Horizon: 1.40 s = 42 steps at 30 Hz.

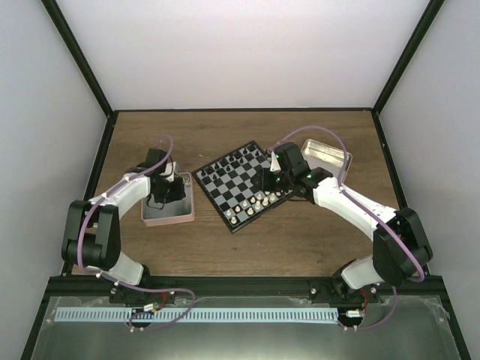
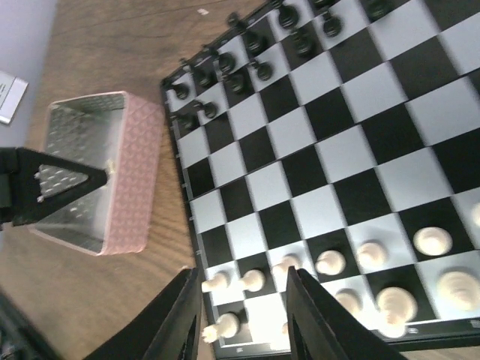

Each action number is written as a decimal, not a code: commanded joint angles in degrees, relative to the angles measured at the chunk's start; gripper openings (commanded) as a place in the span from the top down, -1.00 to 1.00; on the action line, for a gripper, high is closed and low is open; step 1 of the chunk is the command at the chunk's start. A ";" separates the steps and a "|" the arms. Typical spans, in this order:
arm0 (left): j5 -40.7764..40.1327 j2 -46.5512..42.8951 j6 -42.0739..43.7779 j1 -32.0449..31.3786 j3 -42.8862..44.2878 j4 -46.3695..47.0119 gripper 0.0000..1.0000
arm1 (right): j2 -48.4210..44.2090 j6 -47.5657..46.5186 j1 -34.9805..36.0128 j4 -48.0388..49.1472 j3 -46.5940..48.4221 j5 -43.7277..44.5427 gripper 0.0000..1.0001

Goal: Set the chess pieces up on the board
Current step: Pick up the chess piece from the storage box, then place the chess piece on the chessboard.

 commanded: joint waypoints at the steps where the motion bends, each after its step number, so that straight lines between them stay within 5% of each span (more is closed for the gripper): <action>1: 2.93 -4.83 0.26 -0.24 -0.21 1.40 0.92 | -0.90 2.20 0.45 6.75 -1.18 -10.40 0.32; 11: 8.05 -15.98 0.52 -10.42 0.00 12.28 0.92 | -0.86 8.36 0.43 18.94 -1.40 -27.36 0.06; 20: 11.55 -20.22 1.16 -20.35 -3.35 30.57 0.92 | -2.64 10.53 0.48 20.13 -0.45 -28.58 -0.01; 31: 13.26 -20.67 3.79 -23.79 -3.54 31.55 0.92 | -3.16 9.41 0.45 18.40 0.43 -27.78 0.32; 37: 12.90 -21.39 4.25 -23.88 -4.24 31.18 0.92 | -4.72 9.46 0.43 18.73 -0.44 -25.45 0.13; 42: 13.13 -21.66 4.43 -23.87 -4.36 31.07 0.92 | -4.90 11.02 0.46 19.87 -1.00 -24.70 0.17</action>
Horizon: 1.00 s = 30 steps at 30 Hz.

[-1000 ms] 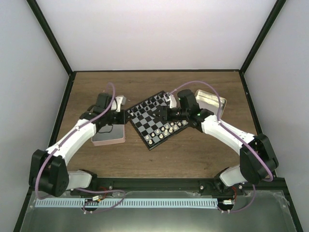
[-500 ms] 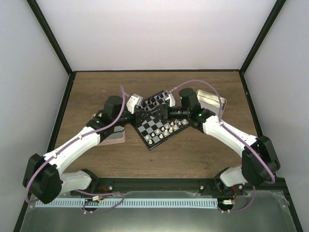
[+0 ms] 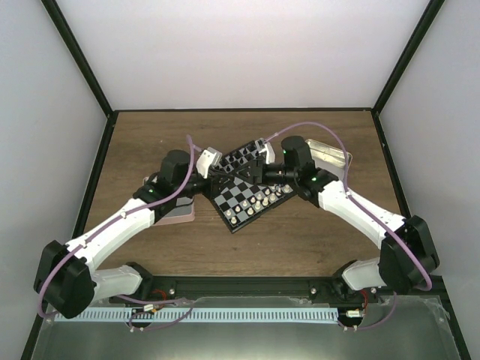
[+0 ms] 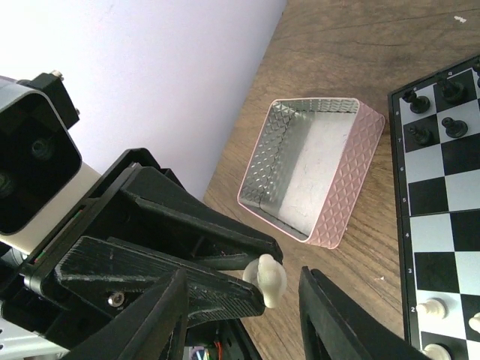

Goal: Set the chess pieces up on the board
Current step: Place the chess piece on the chessboard.

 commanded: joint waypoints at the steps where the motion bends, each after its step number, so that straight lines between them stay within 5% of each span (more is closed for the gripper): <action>1: 1.47 -1.21 1.23 -0.37 -0.55 2.18 0.92 | -1.30 1.21 0.26 1.50 0.46 1.25 0.21; 18: 2.22 -1.38 1.31 -0.38 -0.18 2.67 0.92 | 1.57 0.64 0.27 1.33 0.64 -2.23 0.64; 21: 2.26 -1.29 0.96 -0.38 -0.11 2.67 0.89 | 1.48 0.27 0.26 1.23 0.31 -2.07 0.92; 25: -1.35 -1.32 -0.93 -0.34 -0.20 1.44 0.18 | 1.35 -1.16 0.37 0.06 0.05 1.43 0.99; 30: -15.86 -3.33 -2.02 -0.30 -2.08 -0.95 -0.15 | 1.08 -6.99 2.51 -5.18 0.18 15.65 0.99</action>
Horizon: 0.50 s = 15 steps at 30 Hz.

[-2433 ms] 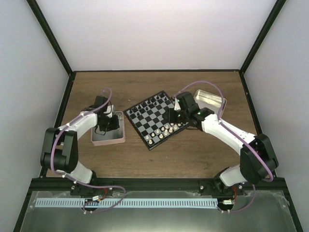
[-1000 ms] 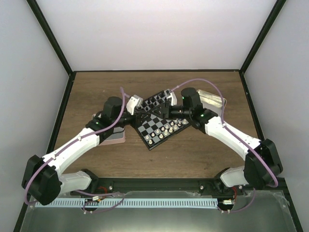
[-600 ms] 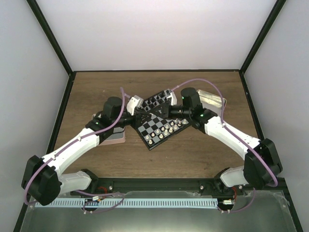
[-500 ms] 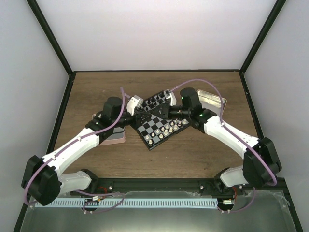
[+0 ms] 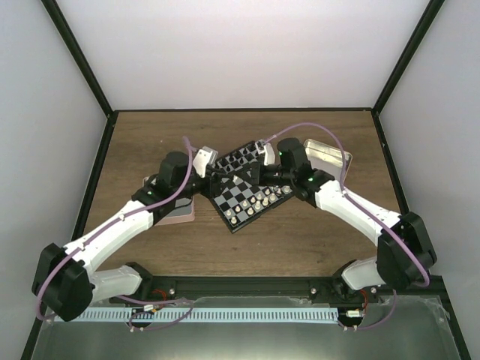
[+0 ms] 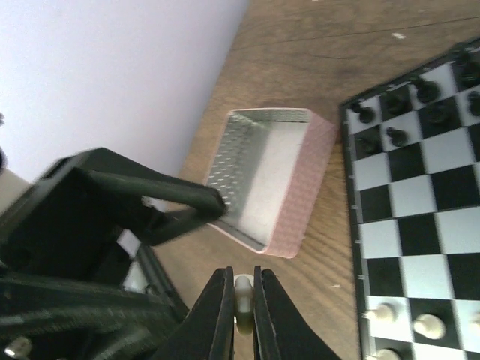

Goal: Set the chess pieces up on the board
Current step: Place the chess piece on the chessboard.

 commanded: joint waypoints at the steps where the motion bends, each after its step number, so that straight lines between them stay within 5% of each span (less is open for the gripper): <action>1: -15.74 -3.21 -1.44 -0.06 -2.00 -1.44 -0.16 | -0.35 -6.70 2.43 -5.99 0.34 14.31 0.99; 8: -41.01 -8.03 -8.86 0.93 -4.68 -6.53 -0.49 | -2.39 -13.97 9.39 -11.06 -0.74 30.18 0.99; 15: -43.00 -8.55 -12.28 2.49 -5.58 -7.22 -0.54 | -2.11 -17.45 17.59 -10.00 -5.18 39.51 0.99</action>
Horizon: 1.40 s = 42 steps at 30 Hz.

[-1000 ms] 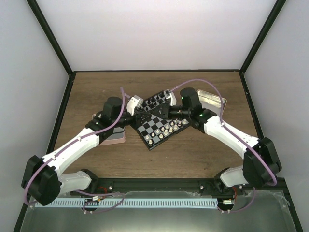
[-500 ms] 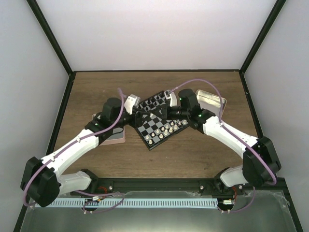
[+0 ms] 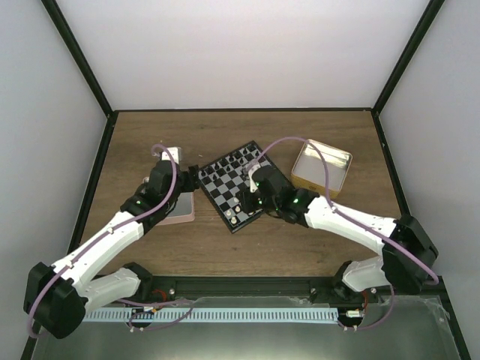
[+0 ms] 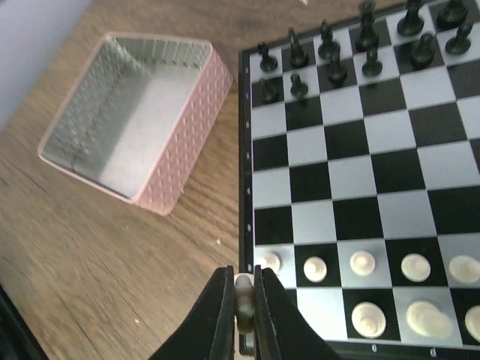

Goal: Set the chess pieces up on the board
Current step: Place the chess piece on the chessboard.

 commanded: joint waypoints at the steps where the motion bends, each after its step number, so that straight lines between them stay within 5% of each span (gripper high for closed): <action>1: -4.65 -0.39 -3.14 0.73 -0.86 -0.65 -0.55 | 0.20 -3.07 3.51 -0.16 -2.36 8.58 0.99; 42: -1.00 0.78 -2.25 2.24 -2.10 0.23 -0.61 | 14.51 -0.72 7.00 4.93 -5.62 14.30 0.90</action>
